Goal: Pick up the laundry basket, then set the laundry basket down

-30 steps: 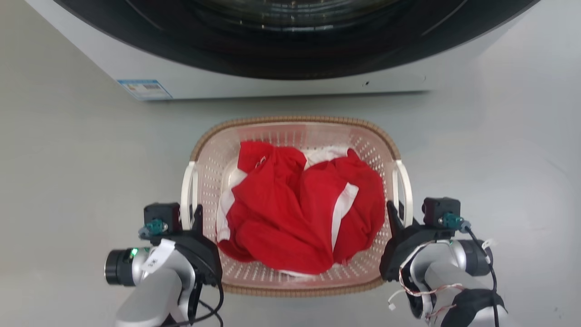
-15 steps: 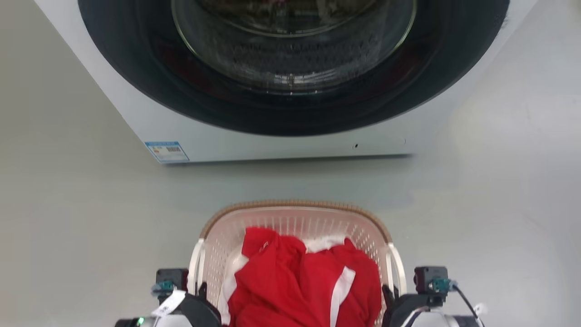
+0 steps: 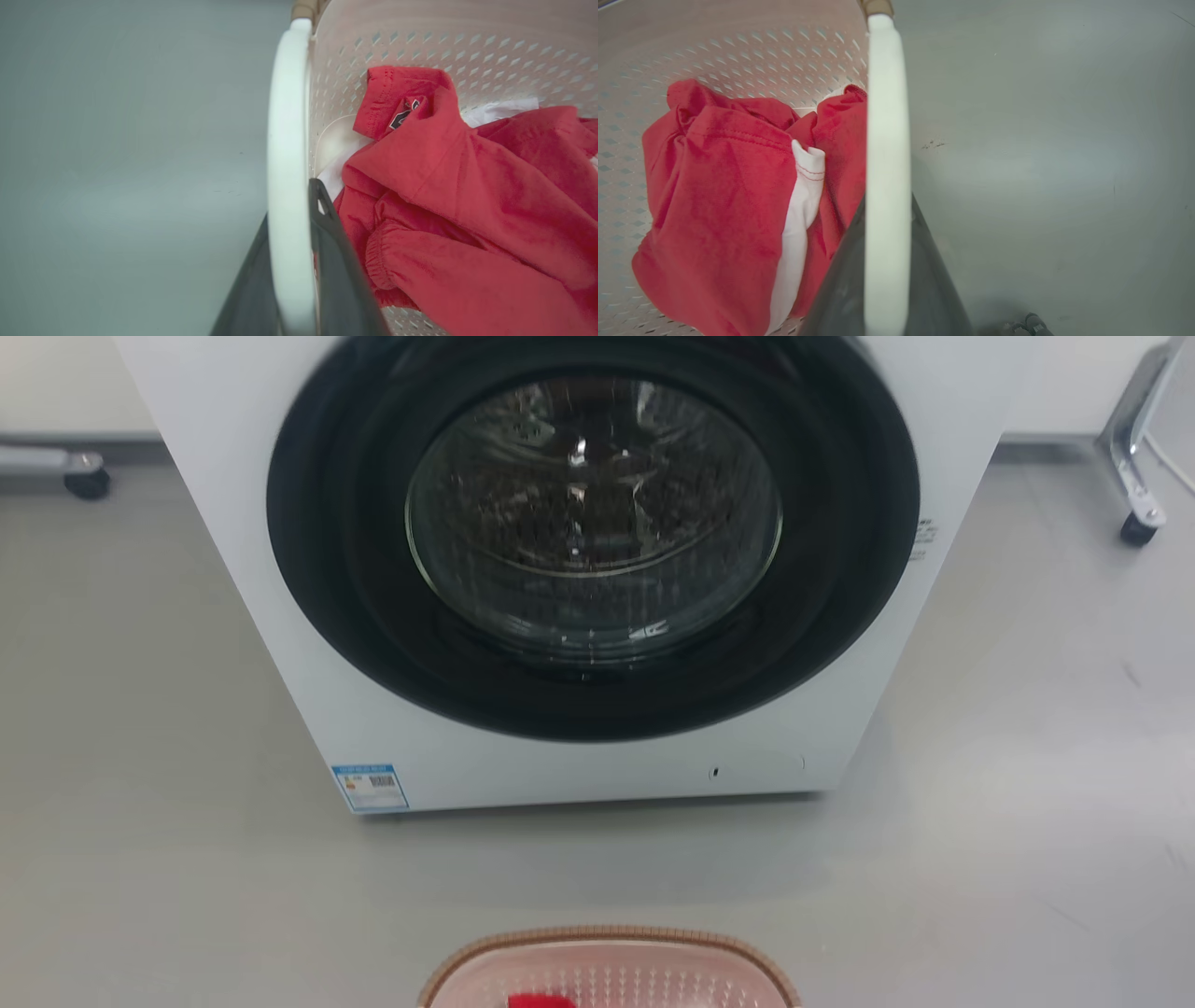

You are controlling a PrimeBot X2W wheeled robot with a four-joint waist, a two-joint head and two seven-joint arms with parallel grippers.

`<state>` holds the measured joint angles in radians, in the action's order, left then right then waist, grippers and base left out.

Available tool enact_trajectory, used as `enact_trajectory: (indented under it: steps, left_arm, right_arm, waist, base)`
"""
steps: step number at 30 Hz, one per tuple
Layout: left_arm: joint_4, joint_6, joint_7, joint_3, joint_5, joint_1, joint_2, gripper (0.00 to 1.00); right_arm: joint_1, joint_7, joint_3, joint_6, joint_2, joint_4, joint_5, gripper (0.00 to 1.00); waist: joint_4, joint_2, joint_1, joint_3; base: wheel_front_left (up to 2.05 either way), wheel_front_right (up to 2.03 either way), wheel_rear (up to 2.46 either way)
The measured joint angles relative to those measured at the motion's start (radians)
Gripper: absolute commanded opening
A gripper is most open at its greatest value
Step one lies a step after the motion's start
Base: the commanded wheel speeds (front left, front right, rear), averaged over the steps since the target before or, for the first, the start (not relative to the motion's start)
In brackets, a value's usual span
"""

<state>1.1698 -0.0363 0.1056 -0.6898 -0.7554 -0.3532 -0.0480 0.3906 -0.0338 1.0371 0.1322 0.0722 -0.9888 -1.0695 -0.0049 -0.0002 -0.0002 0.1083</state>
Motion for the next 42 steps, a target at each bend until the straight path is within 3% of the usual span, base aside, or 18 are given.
enact_trajectory:
  steps: [13,42]
  left_arm:
    - [-0.010,-0.017,-0.035,-0.034,-0.040,0.056,-0.003,0.00]
    - [-0.027,-0.044,-0.060,-0.077,-0.070,0.056,-0.001,0.00]
  right_arm:
    - [-0.050,0.031,0.039,0.003,0.001,-0.003,-0.052,0.00]
    - [-0.023,0.041,0.088,0.003,-0.003,-0.056,-0.120,0.00]
  waist:
    - [-0.011,0.0000,0.0001,-0.126]
    - [-0.013,0.0003,0.0002,-0.126]
  base:
    - [0.00,0.00,0.00]
    - [0.00,0.00,0.00]
